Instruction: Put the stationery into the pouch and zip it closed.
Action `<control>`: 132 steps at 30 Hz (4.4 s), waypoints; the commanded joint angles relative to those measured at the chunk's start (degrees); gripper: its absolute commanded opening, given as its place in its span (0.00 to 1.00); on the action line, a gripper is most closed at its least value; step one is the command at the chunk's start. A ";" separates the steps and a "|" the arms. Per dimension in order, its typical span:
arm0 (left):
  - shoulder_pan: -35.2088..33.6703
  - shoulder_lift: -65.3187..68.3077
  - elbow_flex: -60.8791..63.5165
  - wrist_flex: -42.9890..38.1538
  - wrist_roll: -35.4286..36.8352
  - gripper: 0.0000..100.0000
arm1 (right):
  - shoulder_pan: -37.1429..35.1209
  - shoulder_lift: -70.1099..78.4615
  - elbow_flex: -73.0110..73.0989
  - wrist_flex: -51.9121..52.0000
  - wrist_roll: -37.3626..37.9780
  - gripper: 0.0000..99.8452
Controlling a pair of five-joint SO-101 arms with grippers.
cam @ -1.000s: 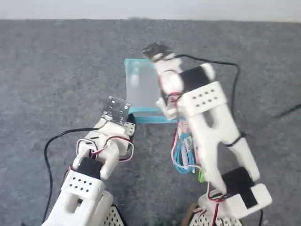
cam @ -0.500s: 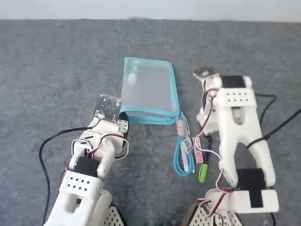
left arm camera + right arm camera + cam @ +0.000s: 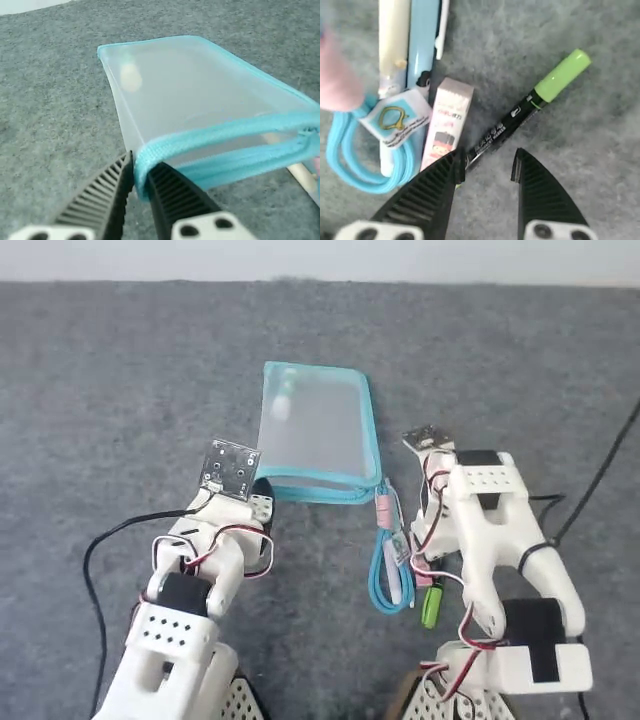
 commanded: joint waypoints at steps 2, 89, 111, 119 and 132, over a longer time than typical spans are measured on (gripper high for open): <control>-0.44 0.09 -1.01 -0.18 -0.26 0.01 | 0.84 -2.77 1.49 -3.30 -1.85 0.16; -0.44 0.09 -0.04 -0.18 -0.35 0.01 | 6.37 -19.30 -8.09 5.93 0.18 0.01; -0.44 0.09 -0.04 -0.09 -0.26 0.01 | -20.26 -32.75 -8.44 28.70 13.45 0.01; -0.44 0.09 -0.04 -0.09 -0.35 0.01 | -20.35 -20.62 -17.49 26.86 6.33 0.01; -0.09 0.09 -0.04 -0.26 -0.35 0.01 | -20.62 -2.95 -39.38 26.24 -2.11 0.01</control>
